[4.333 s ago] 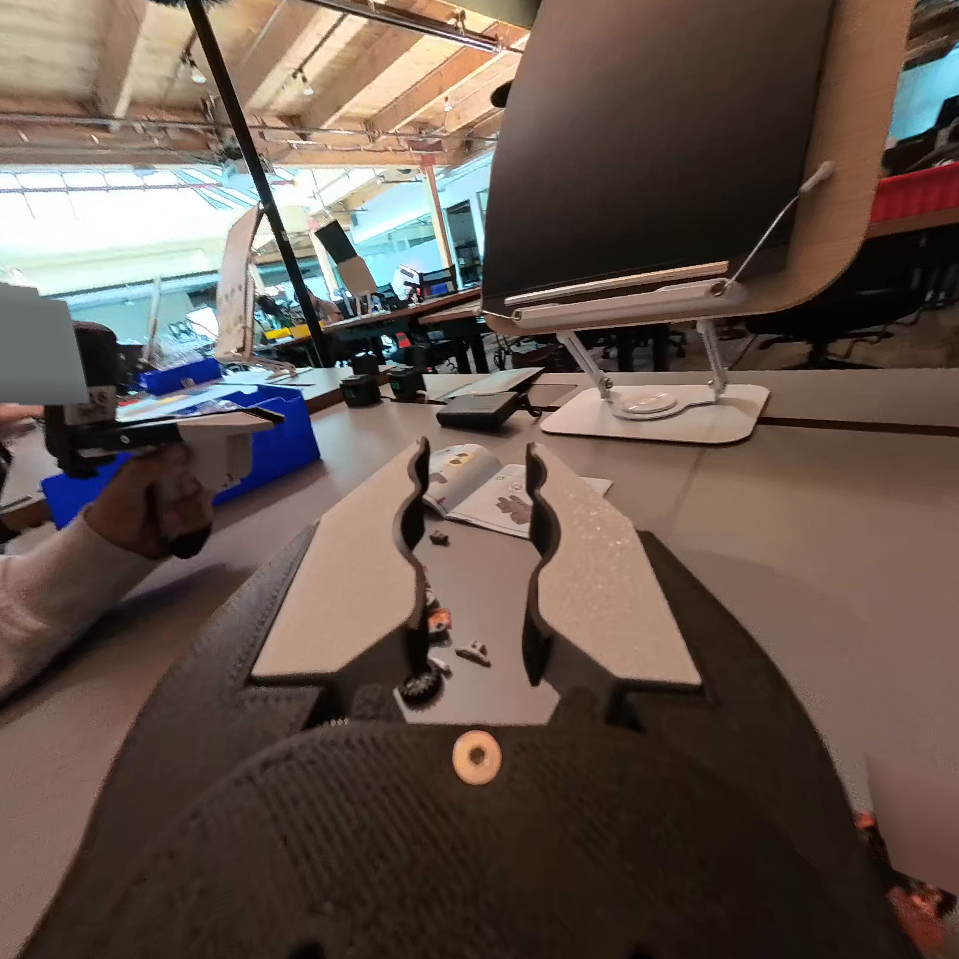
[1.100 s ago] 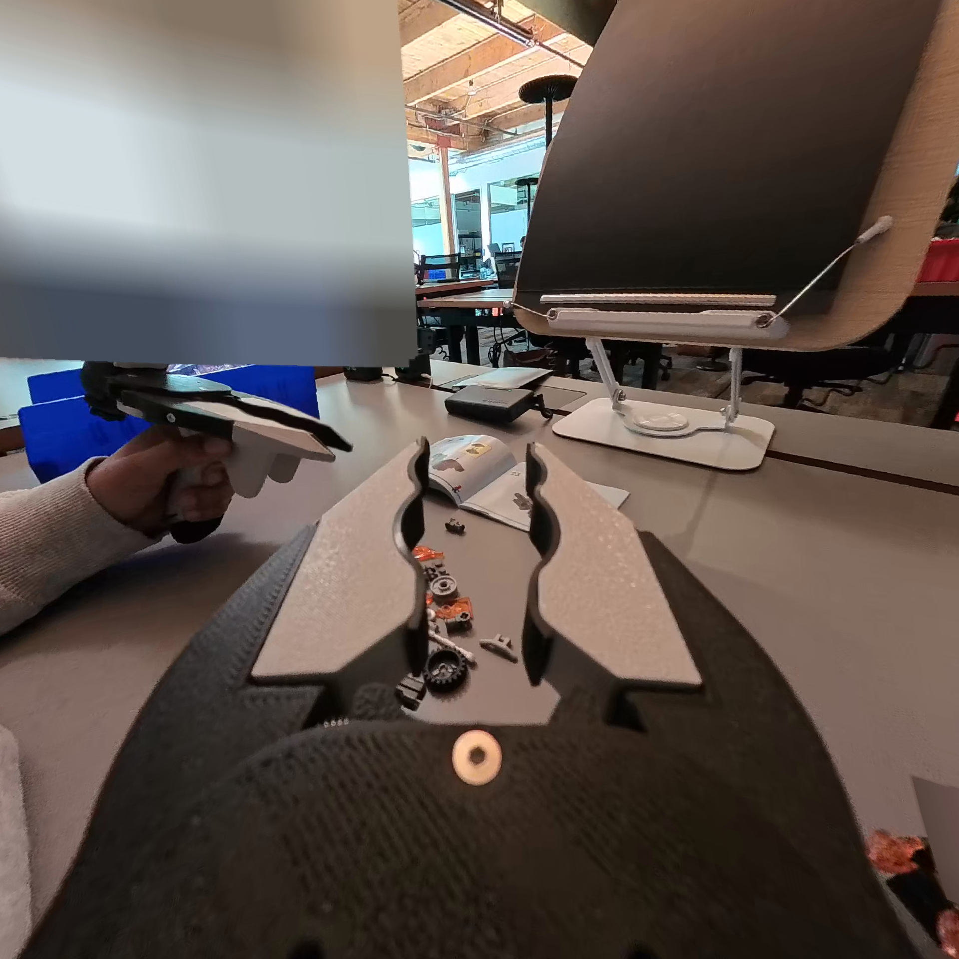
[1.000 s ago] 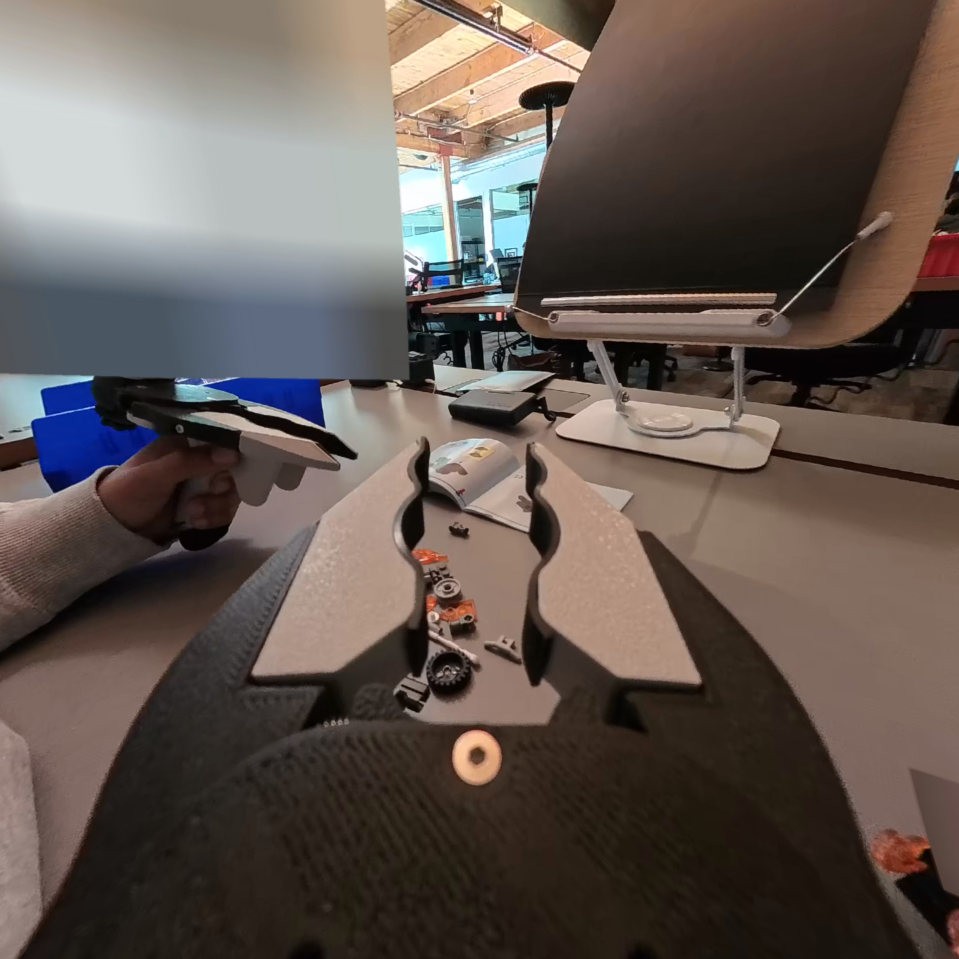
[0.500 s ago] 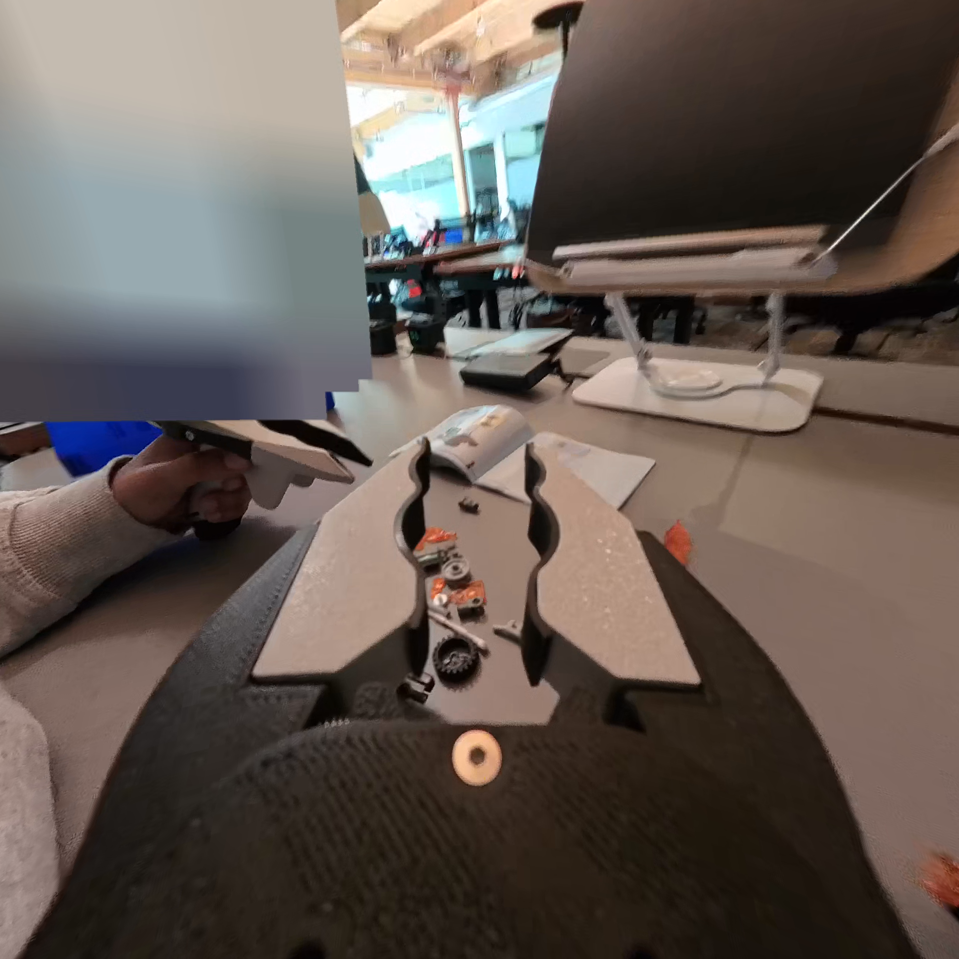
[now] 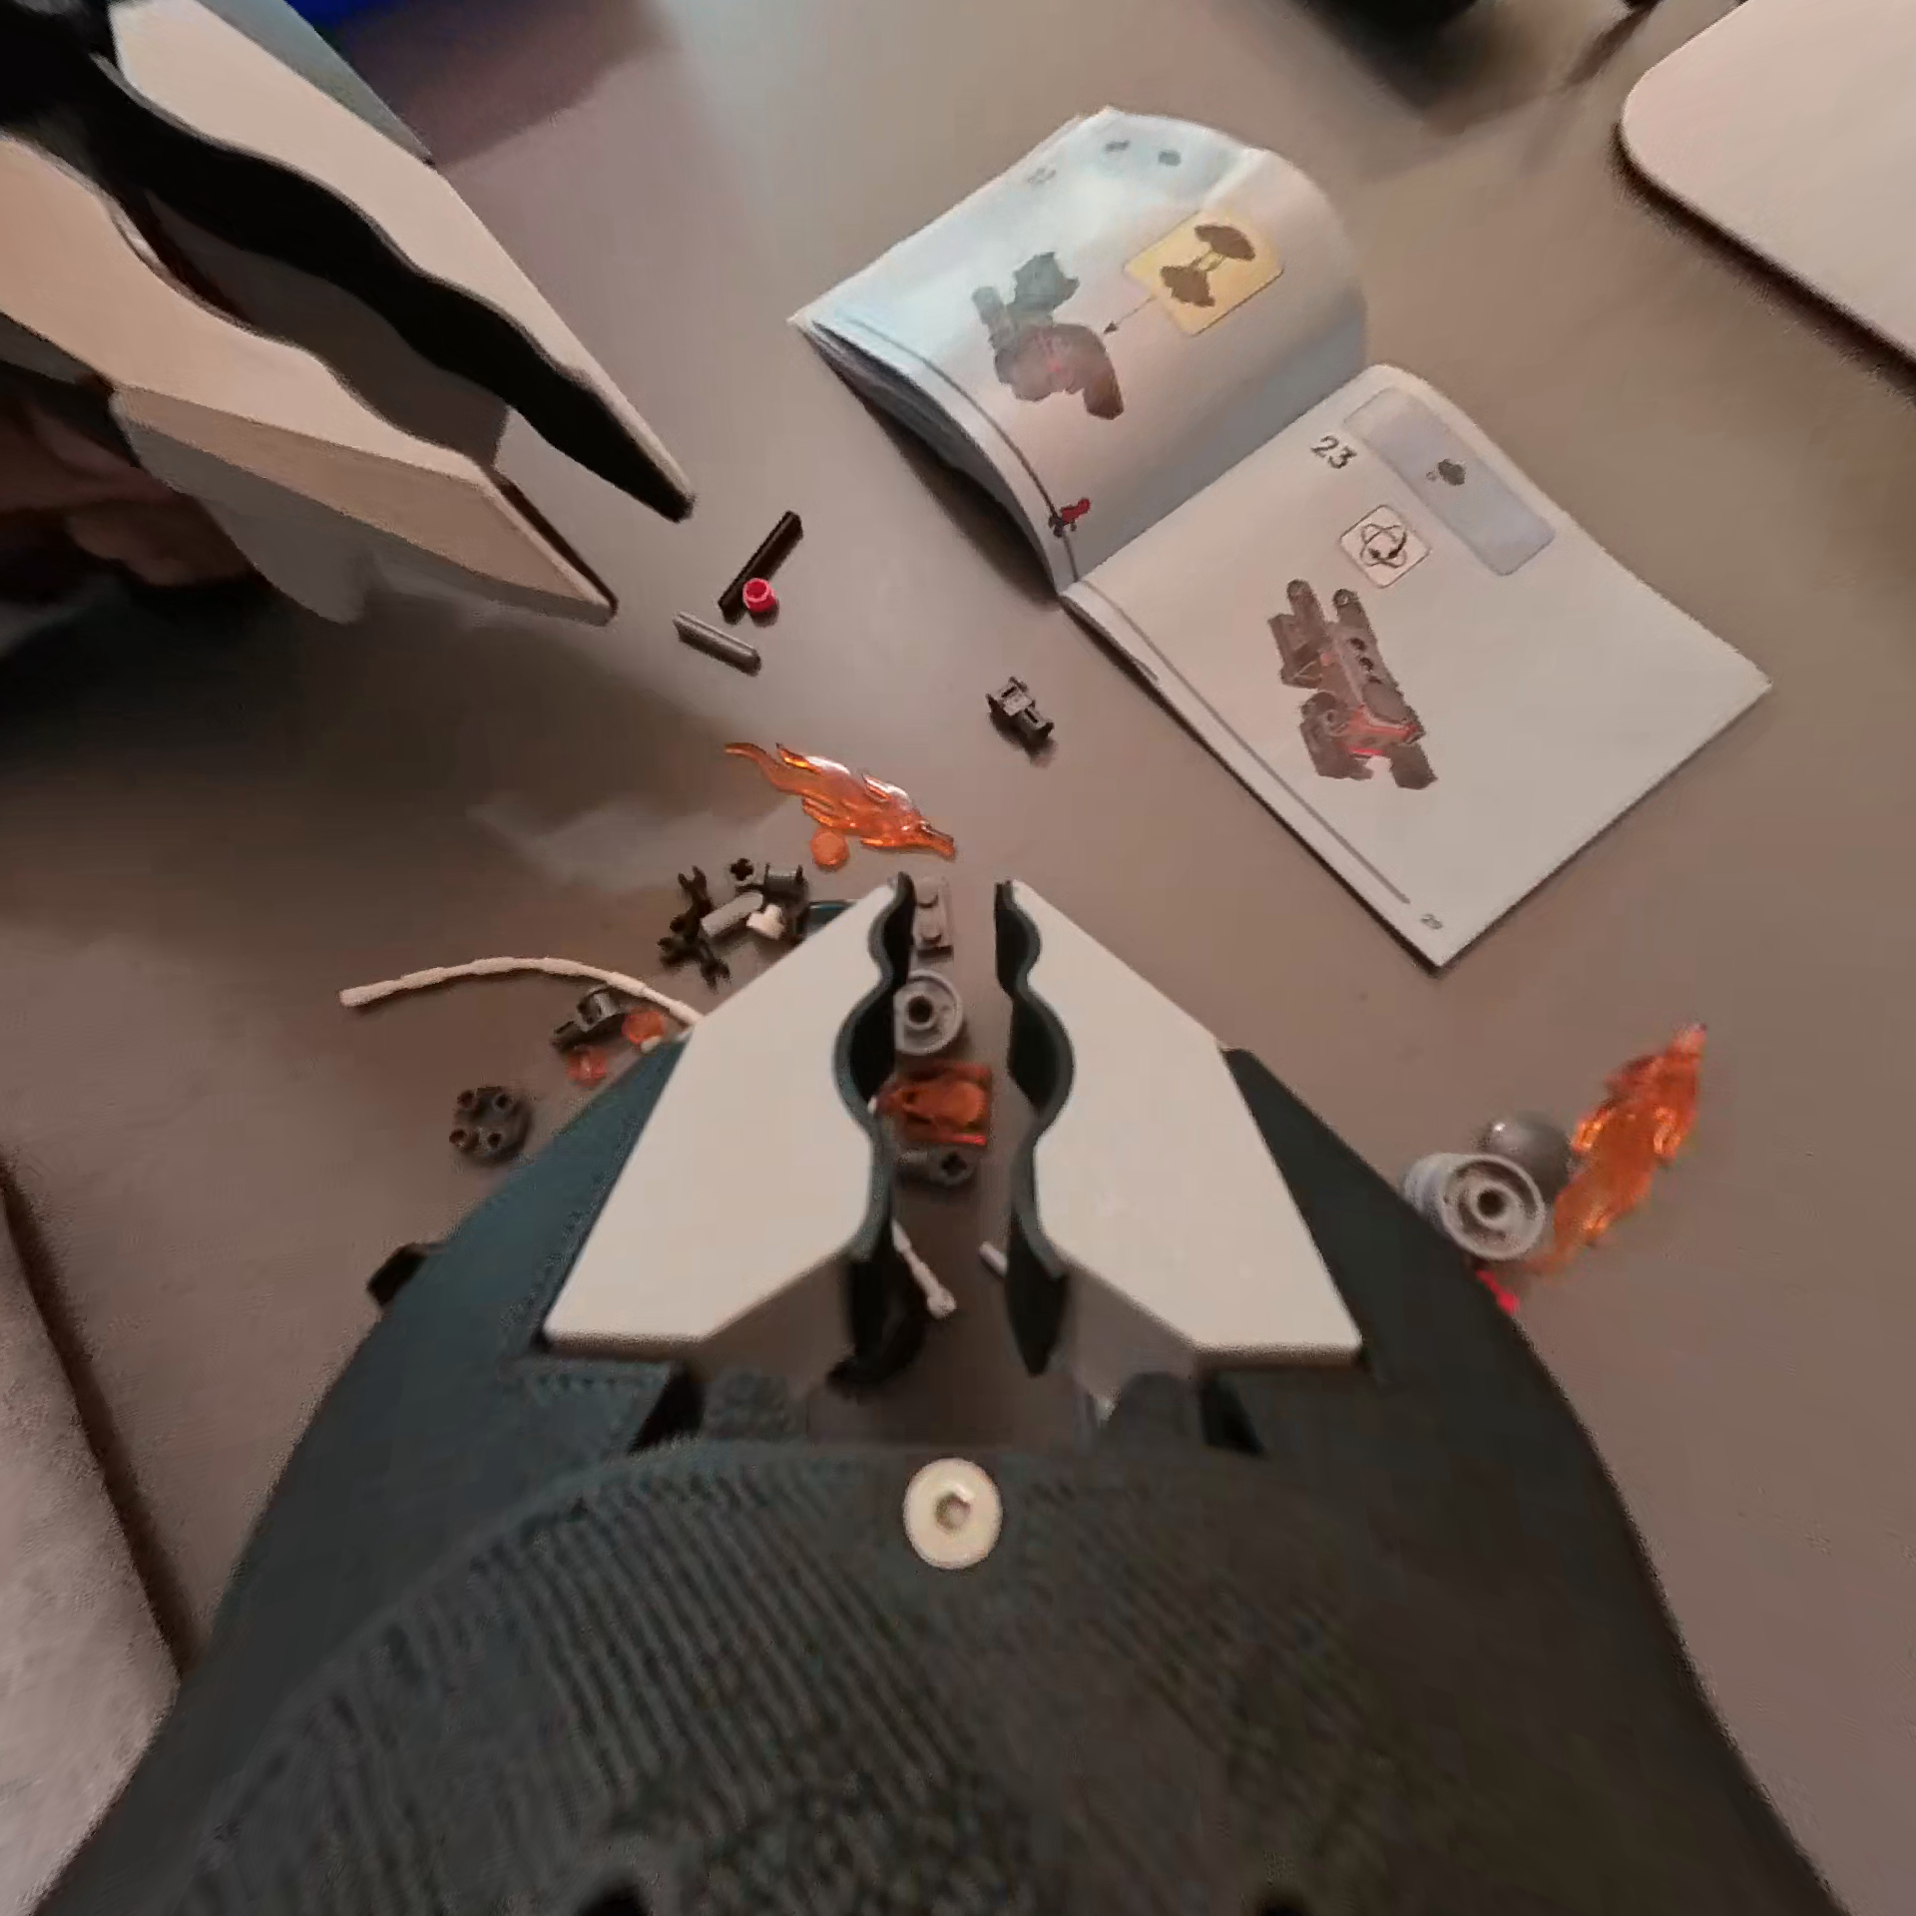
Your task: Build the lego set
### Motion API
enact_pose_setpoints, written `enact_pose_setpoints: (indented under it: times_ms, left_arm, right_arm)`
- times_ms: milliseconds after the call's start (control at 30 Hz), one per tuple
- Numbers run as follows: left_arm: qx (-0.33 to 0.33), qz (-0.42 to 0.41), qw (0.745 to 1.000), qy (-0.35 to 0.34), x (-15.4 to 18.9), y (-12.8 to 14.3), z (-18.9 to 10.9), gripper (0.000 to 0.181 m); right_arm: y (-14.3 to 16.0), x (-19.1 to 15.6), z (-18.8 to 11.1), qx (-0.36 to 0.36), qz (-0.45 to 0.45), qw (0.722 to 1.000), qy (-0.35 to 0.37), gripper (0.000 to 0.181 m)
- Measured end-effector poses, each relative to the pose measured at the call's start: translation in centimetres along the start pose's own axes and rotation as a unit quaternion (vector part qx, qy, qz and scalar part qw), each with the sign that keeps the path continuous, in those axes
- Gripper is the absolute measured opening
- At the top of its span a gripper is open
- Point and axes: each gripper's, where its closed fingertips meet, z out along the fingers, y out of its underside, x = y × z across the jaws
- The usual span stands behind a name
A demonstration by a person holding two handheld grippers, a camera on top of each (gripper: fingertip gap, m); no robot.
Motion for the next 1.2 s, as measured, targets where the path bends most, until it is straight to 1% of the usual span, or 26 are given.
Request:
enact_pose_setpoints:
  times_ms: [100,367,533,667,800,867,967,1067,1200]
  left_arm:
    - [-0.004,-0.008,1.0,0.005,-0.1,0.1,0.1,0.022]
    - [-0.001,-0.06,0.998,0.027,-0.6,0.1,0.1,0.023]
    - [-0.013,-0.059,0.998,0.03,-0.5,0.4,0.4,0.024]
    - [-0.018,-0.051,0.998,0.029,-0.4,0.5,0.5,0.024]
    - [-0.014,-0.049,0.998,0.029,-0.3,0.4,0.4,0.024]
    - [-0.014,-0.049,0.998,0.029,-0.3,0.4,0.4,0.024]
    - [-0.014,-0.05,0.998,0.029,-0.3,0.4,0.4,0.025]
    - [-0.015,-0.053,0.998,0.03,-0.4,0.5,0.4,0.025]
    - [-0.015,-0.059,0.998,0.034,-0.4,0.5,0.4,0.025]
  right_arm:
    - [0.5,-0.1,0.7,-0.011,0.008,1.0,-0.022,0.018]
    - [1.5,-0.1,1.2,-0.019,0.043,0.997,-0.065,0.021]
    - [1.7,0.0,1.2,-0.022,0.022,0.998,-0.053,0.012]
    - [1.7,-0.5,1.2,-0.021,-0.011,0.999,-0.046,0.0]
    - [1.1,-0.3,0.8,-0.005,-0.042,0.999,-0.022,0.0]
    - [0.6,-0.3,0.6,0.012,-0.034,0.999,-0.026,0.0]
    - [0.6,-0.2,0.3,0.019,-0.018,0.999,-0.035,0.0]
    - [0.8,-0.4,0.3,0.022,-0.007,0.999,-0.049,0.011]
    - [1.3,-0.9,0.6,0.007,-0.011,0.998,-0.061,0.019]
